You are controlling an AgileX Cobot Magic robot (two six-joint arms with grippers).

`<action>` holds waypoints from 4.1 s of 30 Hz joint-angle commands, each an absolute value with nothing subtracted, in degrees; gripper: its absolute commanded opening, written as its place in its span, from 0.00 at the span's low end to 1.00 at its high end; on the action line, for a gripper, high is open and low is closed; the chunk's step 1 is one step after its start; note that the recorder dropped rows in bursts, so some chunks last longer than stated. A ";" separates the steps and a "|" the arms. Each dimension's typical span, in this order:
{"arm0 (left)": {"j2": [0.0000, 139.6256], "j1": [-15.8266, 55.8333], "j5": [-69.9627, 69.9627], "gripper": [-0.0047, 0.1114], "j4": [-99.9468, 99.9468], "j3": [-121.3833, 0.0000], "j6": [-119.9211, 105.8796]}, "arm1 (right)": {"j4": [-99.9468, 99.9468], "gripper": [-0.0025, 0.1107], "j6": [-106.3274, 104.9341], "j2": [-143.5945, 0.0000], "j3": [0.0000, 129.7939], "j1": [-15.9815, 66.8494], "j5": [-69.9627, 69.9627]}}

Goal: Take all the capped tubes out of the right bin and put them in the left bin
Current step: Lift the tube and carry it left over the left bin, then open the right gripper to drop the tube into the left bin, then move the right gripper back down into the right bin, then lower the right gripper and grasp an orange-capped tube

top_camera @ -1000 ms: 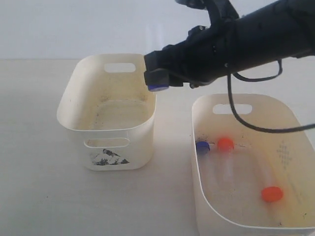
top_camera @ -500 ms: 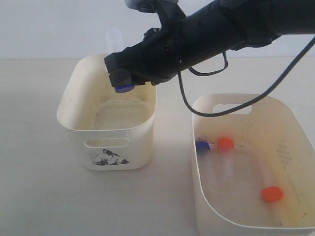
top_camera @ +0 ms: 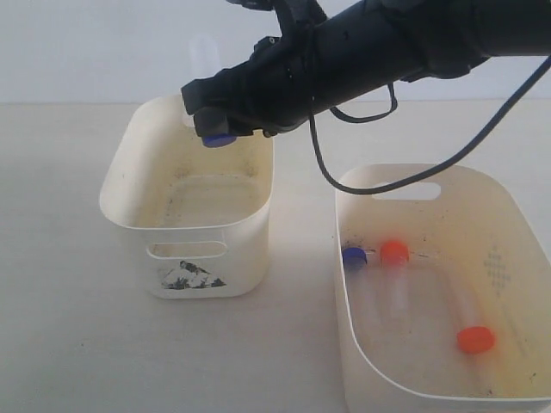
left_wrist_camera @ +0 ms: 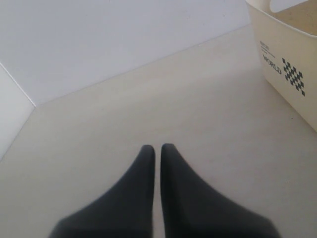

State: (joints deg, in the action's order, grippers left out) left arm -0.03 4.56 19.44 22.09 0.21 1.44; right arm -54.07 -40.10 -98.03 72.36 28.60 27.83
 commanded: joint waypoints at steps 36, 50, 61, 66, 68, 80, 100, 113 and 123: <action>0.00 4.87 19.26 0.08 21.93 0.00 1.98 | -1.03 0.03 11.70 -79.60 71.30 28.57 61.00; 0.00 4.87 19.26 0.08 21.93 0.00 1.98 | 1.53 0.03 38.16 -74.75 51.99 28.57 54.23; 0.00 4.87 19.26 0.08 21.93 0.00 1.98 | 3.12 0.03 38.05 -87.96 52.10 28.57 52.08; 0.00 4.87 19.26 0.08 21.93 0.00 1.98 | 5.51 0.03 38.05 -88.56 52.10 25.78 50.74; 0.00 4.87 19.26 0.08 21.93 0.00 1.98 | 4.09 0.03 36.20 -88.56 52.10 23.08 50.73; 0.00 4.87 19.26 0.08 21.93 0.00 1.98 | 0.74 0.03 29.40 -88.84 59.97 23.36 54.00; 0.00 4.87 19.26 0.08 21.93 0.00 1.98 | 0.74 0.03 27.52 -98.17 59.97 23.36 50.86; 0.00 4.87 19.26 0.08 21.93 0.00 1.98 | 0.60 0.03 27.52 -101.86 58.40 23.36 48.07; 0.00 4.87 19.26 0.08 21.93 0.00 1.98 | -1.01 0.03 27.52 -101.92 57.20 23.36 45.53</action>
